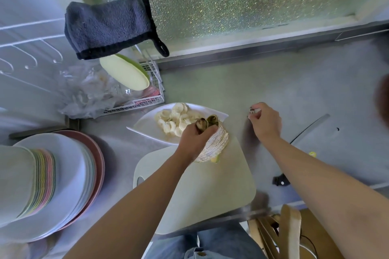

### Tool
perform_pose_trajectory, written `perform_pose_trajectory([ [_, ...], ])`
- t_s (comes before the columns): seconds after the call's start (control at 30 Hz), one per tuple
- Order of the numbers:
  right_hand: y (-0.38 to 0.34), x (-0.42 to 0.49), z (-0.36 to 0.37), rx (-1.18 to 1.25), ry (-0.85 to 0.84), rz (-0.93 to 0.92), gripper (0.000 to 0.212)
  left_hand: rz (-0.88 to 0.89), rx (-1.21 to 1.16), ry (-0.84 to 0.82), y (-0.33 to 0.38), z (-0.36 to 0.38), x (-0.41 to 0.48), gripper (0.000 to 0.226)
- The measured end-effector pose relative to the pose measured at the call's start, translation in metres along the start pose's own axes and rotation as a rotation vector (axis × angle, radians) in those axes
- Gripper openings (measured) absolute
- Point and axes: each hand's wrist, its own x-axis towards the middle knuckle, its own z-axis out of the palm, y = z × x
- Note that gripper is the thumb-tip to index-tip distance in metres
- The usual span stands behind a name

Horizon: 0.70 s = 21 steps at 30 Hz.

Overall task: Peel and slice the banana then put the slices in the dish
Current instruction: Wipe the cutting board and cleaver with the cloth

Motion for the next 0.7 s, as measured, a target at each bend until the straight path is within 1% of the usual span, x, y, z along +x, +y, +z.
perform_pose_trajectory([
  [0.07,0.0,0.0,0.0,-0.03,0.016,-0.018,0.005,-0.006,0.005,0.001,0.0,0.001,0.001,0.061],
  [0.2,0.003,-0.004,0.001,-0.055,-0.015,-0.057,0.007,0.01,-0.004,0.002,-0.001,0.002,0.0,0.067],
  [0.27,0.008,-0.005,-0.002,0.025,-0.015,-0.073,0.005,0.019,0.0,-0.003,-0.001,0.004,-0.001,0.063],
  [0.33,0.012,-0.004,-0.013,0.162,0.028,-0.065,0.005,0.02,0.004,-0.012,-0.001,0.006,0.0,0.06],
  [0.4,0.018,-0.003,-0.028,0.26,0.106,-0.018,0.006,0.029,0.024,-0.014,0.001,0.01,0.0,0.048],
  [0.47,0.029,-0.003,-0.044,0.274,0.17,0.059,0.008,0.041,0.034,-0.009,0.003,0.015,0.0,0.039],
  [0.57,0.048,-0.008,-0.051,0.25,0.14,0.19,0.002,0.062,0.038,-0.003,0.005,0.022,-0.003,0.038],
  [0.63,0.055,-0.013,-0.047,0.237,0.104,0.226,0.006,0.067,0.039,-0.017,0.005,0.027,-0.006,0.033],
  [0.7,0.055,-0.015,-0.044,0.239,0.09,0.233,0.006,0.071,0.025,-0.027,0.003,0.029,-0.008,0.032],
])
